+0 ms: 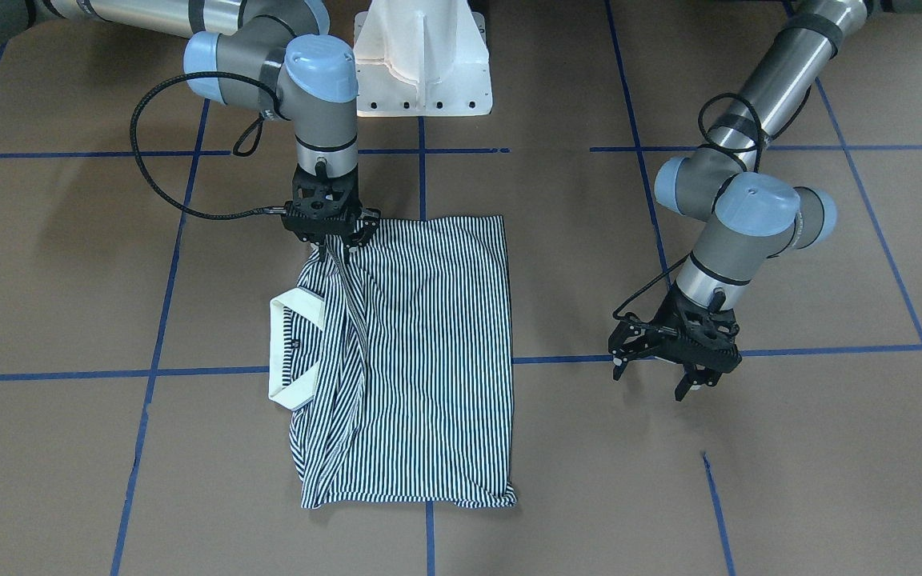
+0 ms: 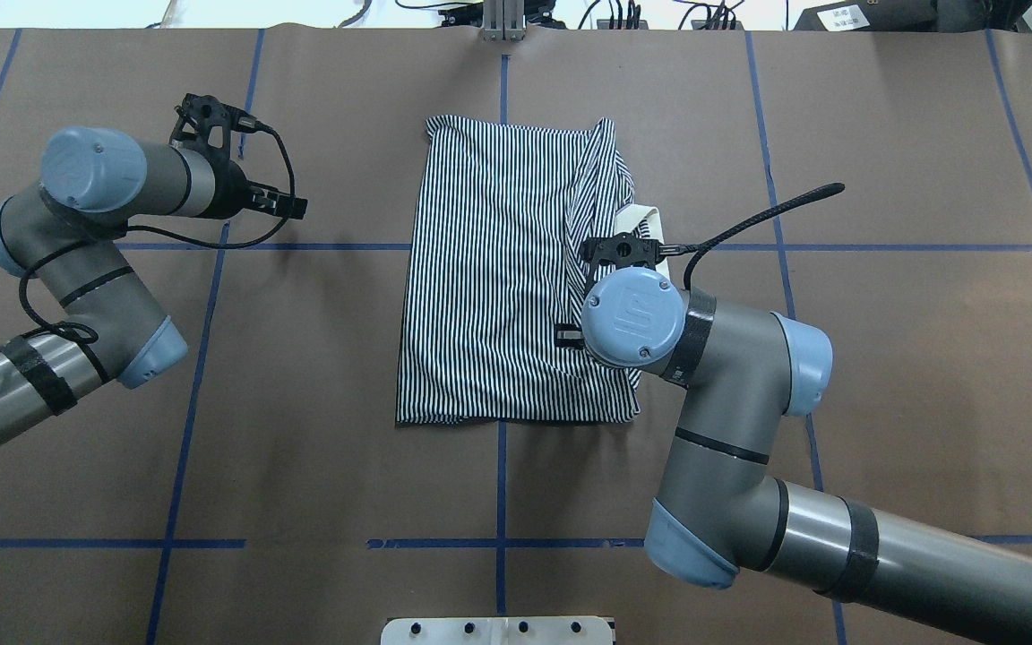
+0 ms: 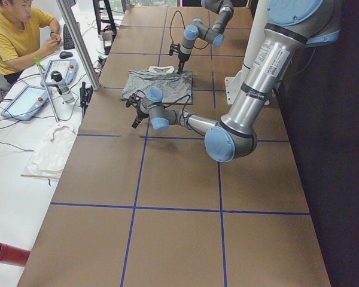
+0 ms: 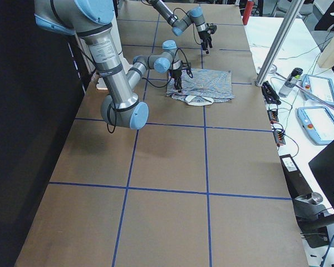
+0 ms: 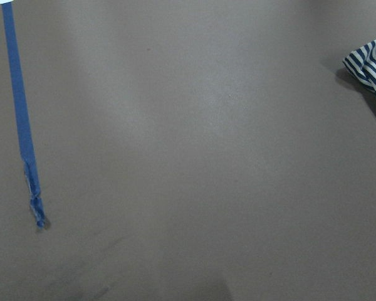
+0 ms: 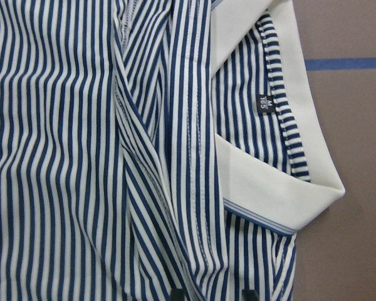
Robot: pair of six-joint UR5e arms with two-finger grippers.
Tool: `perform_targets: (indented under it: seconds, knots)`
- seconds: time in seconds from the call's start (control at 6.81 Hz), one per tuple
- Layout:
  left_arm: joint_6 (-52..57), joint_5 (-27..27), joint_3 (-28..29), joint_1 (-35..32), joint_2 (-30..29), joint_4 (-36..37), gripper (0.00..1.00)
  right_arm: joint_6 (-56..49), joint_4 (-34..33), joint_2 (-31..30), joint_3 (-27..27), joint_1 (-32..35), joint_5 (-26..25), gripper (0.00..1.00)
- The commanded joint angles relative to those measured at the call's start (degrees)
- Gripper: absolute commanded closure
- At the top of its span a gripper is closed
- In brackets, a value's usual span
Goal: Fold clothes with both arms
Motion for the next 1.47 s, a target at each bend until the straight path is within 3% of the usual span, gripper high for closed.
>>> perform_targets:
  seconds: [0.0,0.15,0.44,0.88,1.03,1.18,1.32]
  knots:
    - [0.0,0.06,0.04,0.0,0.07,0.0,0.0,0.54,1.02,0.17,-1.29,-0.02,-0.04,0.84]
    - [0.0,0.06,0.04,0.0,0.07,0.0,0.0,0.81,0.23,0.69,-1.12,-0.02,0.14,1.0]
    - [0.0,-0.03,-0.05,0.0,0.07,-0.09,0.0,0.2,-6.49,0.35,4.55,0.94,0.4,1.0]
    - [0.0,-0.03,-0.4,0.0,-0.02,0.0,0.0,0.9,-6.72,-4.48,5.82,0.69,-0.21,1.0]
    - [0.0,0.06,-0.49,0.0,-0.02,0.0,0.0,0.9,-6.72,-4.84,5.91,0.69,-0.13,0.93]
    - [0.0,0.06,-0.49,0.0,0.07,0.0,0.0,1.16,-6.72,-4.58,5.82,0.6,-0.13,0.01]
    - [0.0,-0.2,-0.84,0.0,-0.02,0.0,0.0,0.9,-6.63,-4.4,6.17,1.73,0.31,0.0]
